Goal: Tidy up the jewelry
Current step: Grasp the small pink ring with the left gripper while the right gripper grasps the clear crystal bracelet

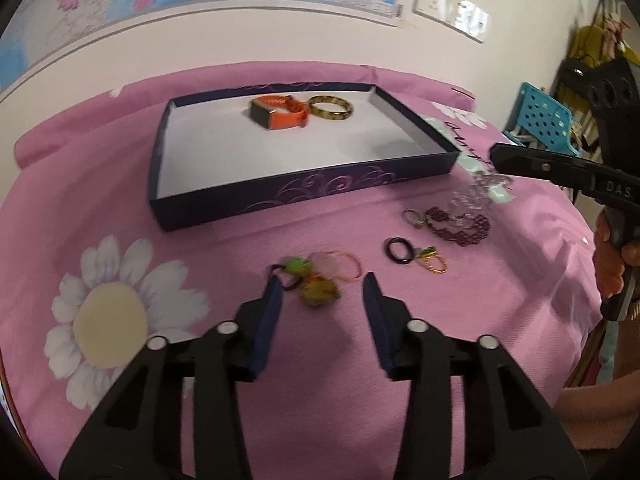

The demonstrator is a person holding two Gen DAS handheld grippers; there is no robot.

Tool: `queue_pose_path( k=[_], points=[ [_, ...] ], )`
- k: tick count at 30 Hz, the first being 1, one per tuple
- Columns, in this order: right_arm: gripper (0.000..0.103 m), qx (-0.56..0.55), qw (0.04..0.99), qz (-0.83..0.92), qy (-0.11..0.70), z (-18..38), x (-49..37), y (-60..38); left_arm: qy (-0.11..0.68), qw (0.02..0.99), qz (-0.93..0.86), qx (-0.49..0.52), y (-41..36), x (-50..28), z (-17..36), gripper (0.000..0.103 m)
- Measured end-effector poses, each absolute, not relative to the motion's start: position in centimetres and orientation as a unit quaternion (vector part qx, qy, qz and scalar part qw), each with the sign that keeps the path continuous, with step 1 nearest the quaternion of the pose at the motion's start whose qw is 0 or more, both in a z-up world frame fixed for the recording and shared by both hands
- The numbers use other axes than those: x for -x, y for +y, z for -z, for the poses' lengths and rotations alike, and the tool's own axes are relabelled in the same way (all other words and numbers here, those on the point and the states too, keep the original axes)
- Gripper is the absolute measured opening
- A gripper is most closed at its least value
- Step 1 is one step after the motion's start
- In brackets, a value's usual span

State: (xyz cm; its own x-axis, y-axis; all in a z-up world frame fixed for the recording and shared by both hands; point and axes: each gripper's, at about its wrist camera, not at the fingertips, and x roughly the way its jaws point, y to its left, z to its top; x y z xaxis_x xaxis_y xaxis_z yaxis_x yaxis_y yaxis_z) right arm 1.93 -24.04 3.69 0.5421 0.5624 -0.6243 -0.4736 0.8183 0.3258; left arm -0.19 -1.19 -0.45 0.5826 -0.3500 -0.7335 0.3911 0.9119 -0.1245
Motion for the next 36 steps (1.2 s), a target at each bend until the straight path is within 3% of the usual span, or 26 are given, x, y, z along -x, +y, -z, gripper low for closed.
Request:
queue_pose_path(
  k=[5, 10, 19, 27, 36],
  points=[
    [0.007, -0.062, 0.873, -0.298, 0.38, -3.4, -2.1, -23.9, 0.396, 0.892, 0.215, -0.05, -2.5, -0.6, 0.2, 0.036],
    [0.007, -0.066, 0.871, -0.299, 0.385, -3.0, -2.0, -24.0, 0.409, 0.883, 0.22, -0.062, -3.1, -1.9, 0.9, 0.024],
    [0.007, -0.07, 0.868, -0.303, 0.387, -2.7, -2.4, -23.9, 0.429, 0.876, 0.216, -0.052, -2.4, -2.4, 1.9, 0.025],
    [0.007, -0.068, 0.87, -0.304, 0.381, -3.2, -2.5, -23.6, 0.429, 0.879, 0.206, -0.036, -2.1, -2.5, 1.8, 0.014],
    [0.007, -0.062, 0.875, -0.306, 0.369, -4.1, -2.8, -23.5, 0.411, 0.886, 0.212, -0.029, -2.1, -1.9, 0.2, 0.013]
  ],
)
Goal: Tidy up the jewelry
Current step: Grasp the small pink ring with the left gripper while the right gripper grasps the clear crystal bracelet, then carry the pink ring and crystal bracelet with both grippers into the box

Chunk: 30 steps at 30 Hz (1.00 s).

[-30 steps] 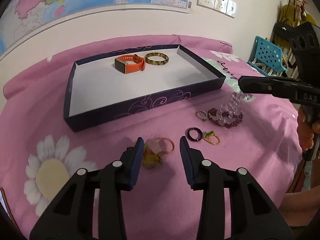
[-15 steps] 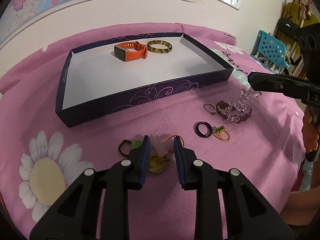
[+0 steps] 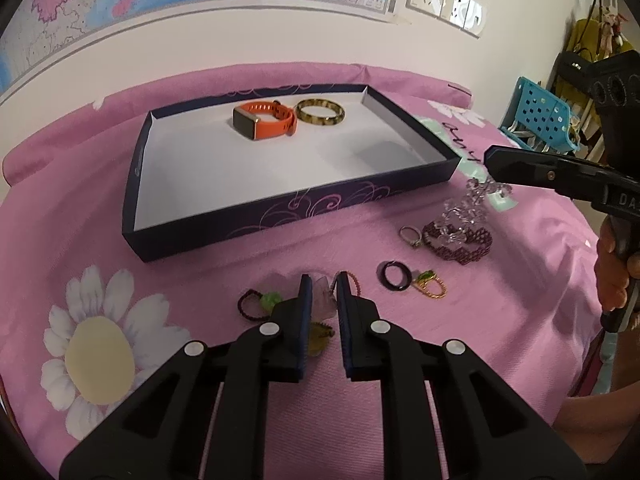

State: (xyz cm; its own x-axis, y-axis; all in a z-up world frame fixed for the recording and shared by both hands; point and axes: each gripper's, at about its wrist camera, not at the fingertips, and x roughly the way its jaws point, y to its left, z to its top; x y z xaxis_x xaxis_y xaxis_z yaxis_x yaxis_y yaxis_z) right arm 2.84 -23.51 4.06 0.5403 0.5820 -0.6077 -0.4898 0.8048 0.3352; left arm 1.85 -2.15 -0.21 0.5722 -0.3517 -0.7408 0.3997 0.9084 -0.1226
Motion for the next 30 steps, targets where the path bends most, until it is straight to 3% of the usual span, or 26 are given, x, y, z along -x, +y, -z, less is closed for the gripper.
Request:
queue_pose_path(
  k=[30],
  points=[
    [0.007, -0.04, 0.889, -0.3, 0.344, -7.1, -9.0, -22.4, 0.366, 0.909, 0.196, -0.021, -1.9, -5.9, -3.8, 0.013]
  ],
)
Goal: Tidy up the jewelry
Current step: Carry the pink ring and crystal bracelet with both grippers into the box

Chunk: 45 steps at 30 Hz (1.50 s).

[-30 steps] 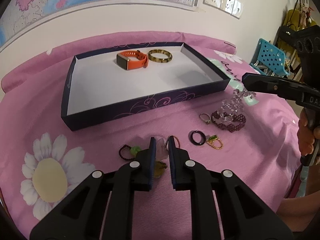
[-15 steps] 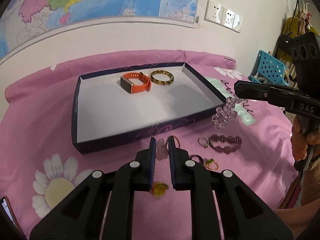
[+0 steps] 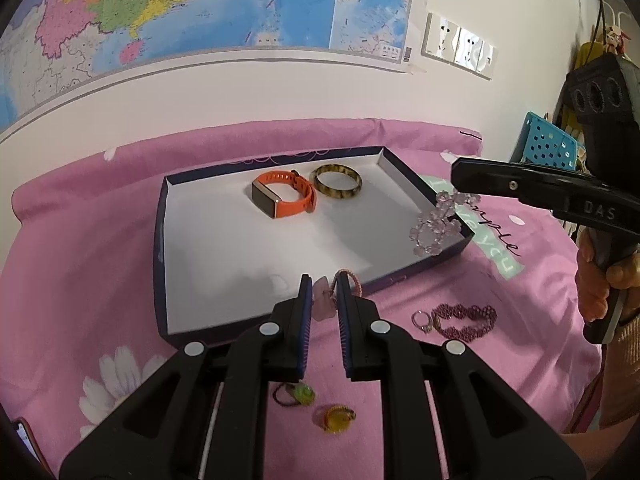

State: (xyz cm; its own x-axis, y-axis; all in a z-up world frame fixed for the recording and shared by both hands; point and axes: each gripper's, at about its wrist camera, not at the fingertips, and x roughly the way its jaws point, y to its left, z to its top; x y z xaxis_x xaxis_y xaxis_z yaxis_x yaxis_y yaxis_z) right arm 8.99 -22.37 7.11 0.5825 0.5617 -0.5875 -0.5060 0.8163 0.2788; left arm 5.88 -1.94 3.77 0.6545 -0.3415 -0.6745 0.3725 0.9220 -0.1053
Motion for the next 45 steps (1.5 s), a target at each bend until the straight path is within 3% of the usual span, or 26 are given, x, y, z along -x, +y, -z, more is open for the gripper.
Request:
queue_pose_path(
  k=[45],
  points=[
    [0.007, -0.082, 0.876, -0.267, 0.393, -2.2, -19.1, -20.5, 0.421, 0.892, 0.16, -0.026, -3.2, -15.9, -0.5, 0.013]
  ],
)
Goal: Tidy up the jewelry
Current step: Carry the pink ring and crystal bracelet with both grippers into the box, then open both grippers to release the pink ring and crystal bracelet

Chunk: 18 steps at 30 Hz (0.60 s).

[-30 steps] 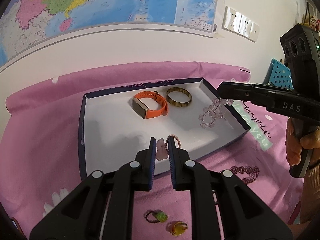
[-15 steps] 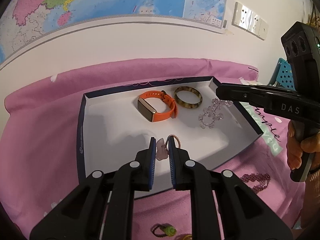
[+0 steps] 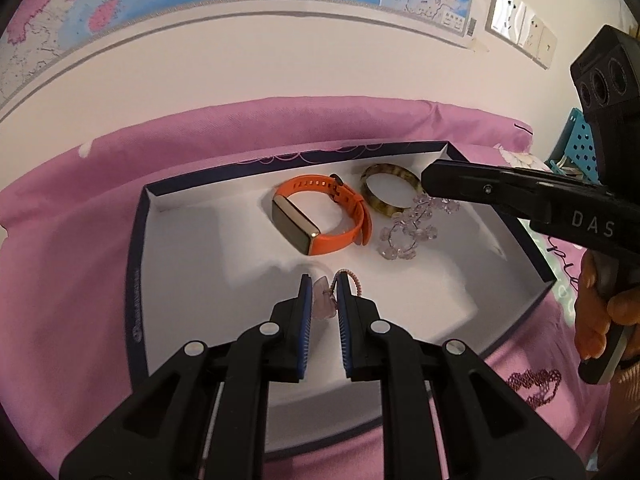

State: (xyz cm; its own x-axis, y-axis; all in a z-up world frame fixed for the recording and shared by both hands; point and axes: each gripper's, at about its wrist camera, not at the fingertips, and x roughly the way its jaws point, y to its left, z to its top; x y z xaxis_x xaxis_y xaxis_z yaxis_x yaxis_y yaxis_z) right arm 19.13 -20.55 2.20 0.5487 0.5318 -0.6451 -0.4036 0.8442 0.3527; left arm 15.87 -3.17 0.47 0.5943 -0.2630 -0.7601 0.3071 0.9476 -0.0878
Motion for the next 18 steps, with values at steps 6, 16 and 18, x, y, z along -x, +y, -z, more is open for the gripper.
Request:
queue_pose_path(
  k=[6, 16, 18],
  points=[
    [0.007, -0.084, 0.875, -0.247, 0.408, -1.0, -19.9, -21.2, 0.438, 0.885, 0.155, -0.027, -3.5, -17.5, 0.4, 0.013],
    [0.01, -0.075, 0.874, -0.222, 0.425, 0.2, -19.9, -22.0, 0.449, 0.881, 0.149, -0.016, -3.6, -18.9, 0.9, 0.015],
    [0.01, -0.071, 0.878, -0.217, 0.421, 0.1, -19.6, -22.2, 0.448, 0.882, 0.145, -0.018, -3.9, -19.0, 0.9, 0.017]
  ],
)
